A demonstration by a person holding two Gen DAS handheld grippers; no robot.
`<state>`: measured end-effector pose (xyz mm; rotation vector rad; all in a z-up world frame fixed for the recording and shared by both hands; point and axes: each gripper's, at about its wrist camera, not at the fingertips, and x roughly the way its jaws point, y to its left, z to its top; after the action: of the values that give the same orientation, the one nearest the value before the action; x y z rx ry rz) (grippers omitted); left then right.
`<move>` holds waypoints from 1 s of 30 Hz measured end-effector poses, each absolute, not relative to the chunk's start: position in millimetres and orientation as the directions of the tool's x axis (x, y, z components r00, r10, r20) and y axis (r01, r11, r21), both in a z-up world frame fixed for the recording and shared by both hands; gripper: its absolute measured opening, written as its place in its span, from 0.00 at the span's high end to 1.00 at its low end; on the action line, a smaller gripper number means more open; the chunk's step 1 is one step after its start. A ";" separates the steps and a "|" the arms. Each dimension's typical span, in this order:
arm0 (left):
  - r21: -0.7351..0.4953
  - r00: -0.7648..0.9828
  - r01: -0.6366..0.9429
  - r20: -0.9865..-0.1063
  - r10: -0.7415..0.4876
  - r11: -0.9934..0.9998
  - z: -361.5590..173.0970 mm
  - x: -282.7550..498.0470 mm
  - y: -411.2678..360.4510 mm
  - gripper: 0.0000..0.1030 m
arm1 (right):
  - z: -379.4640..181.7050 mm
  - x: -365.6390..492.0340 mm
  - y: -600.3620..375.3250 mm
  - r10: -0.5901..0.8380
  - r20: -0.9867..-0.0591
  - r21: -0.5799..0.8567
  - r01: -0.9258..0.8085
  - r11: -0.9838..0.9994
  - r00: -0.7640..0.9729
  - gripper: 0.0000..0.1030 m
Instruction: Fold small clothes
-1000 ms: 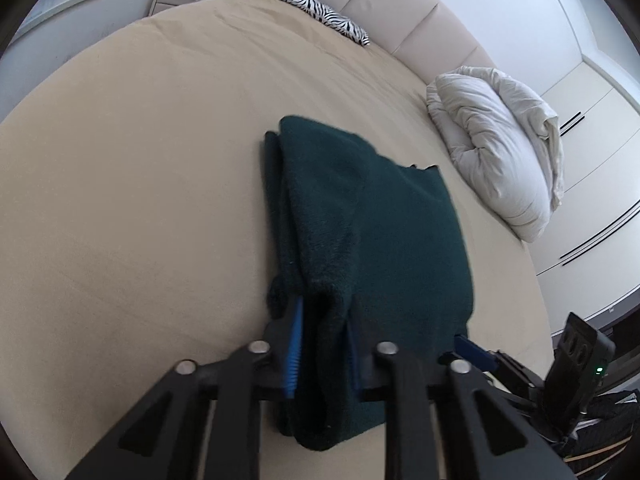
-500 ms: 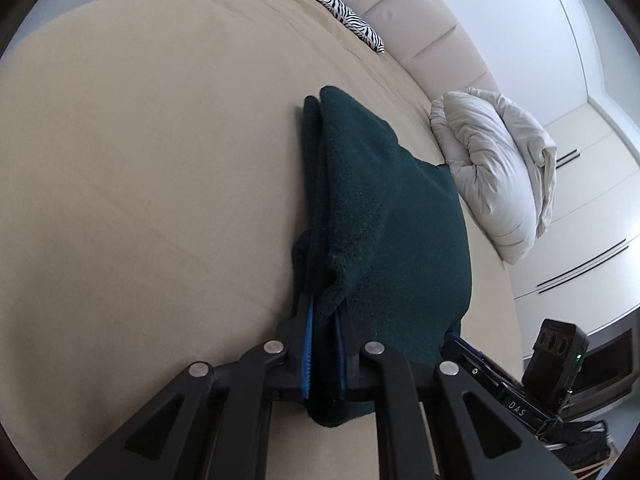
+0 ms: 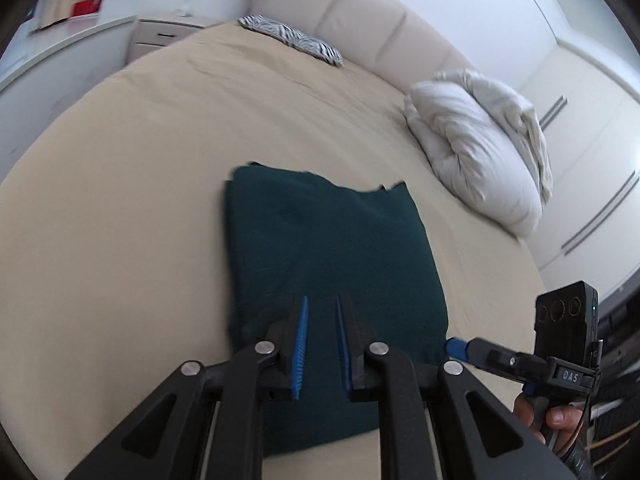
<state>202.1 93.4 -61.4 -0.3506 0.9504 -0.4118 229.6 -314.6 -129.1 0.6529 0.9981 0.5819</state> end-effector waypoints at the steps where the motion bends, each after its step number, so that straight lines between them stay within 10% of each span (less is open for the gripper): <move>1: -0.444 0.511 0.189 -0.717 -0.474 0.876 -66.3 207.1 87.9 0.86 | -136.4 234.3 -312.1 0.732 -0.551 0.752 -0.141 0.644 0.401 0.61; 11: -0.528 0.438 0.154 -0.721 -0.537 0.835 -118.9 227.8 103.8 0.95 | -214.4 248.5 -343.3 0.838 -0.435 0.892 0.027 0.452 0.331 0.77; 19: -0.510 0.447 0.155 -0.727 -0.521 0.846 -95.4 219.5 112.2 0.95 | -166.8 265.9 -368.9 0.736 -0.534 0.811 0.008 0.584 0.417 0.72; 23: -0.444 0.531 0.184 -0.706 -0.469 0.877 -62.9 236.7 99.6 0.54 | -139.2 313.3 -364.5 0.727 -0.520 0.806 -0.022 0.591 0.448 0.72; 30: -0.409 0.473 0.176 -0.762 -0.441 0.895 -89.1 307.1 72.7 0.54 | -147.7 419.6 -293.7 0.739 -0.567 0.787 -0.027 0.617 0.363 0.68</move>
<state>307.1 72.7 -89.1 -0.2920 1.0117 -0.3839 419.6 -293.7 -147.7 0.7759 1.0993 0.5625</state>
